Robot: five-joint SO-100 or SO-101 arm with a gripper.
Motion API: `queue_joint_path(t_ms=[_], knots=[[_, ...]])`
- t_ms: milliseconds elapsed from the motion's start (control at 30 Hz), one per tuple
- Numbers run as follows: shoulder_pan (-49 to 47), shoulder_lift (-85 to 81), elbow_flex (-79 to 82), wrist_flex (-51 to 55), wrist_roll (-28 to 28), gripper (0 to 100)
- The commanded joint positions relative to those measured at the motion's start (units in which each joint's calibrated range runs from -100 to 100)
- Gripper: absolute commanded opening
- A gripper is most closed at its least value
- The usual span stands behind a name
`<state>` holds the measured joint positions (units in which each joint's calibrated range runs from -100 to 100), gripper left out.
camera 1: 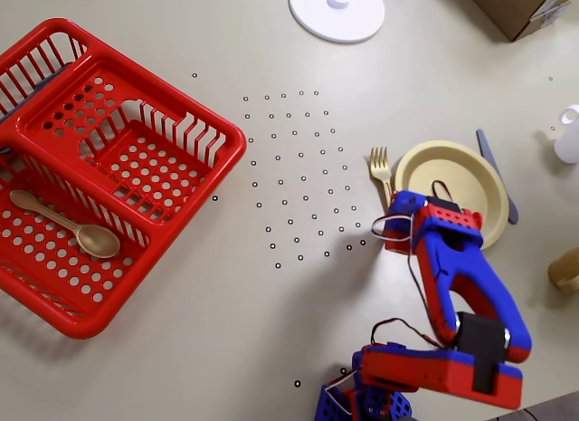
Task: Push the fork on the left side of the plate
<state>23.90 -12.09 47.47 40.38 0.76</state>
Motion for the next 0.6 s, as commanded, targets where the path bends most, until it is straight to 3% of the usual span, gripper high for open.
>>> queue_joint_path(t_ms=[0, 267, 567], knots=[[-3.08, -9.29, 0.31, 0.62, -1.47, 0], [-15.21, -28.57, -3.32, 8.99, -8.60, 0], [-24.97, -60.52, 22.16, 2.71, -7.67, 0]])
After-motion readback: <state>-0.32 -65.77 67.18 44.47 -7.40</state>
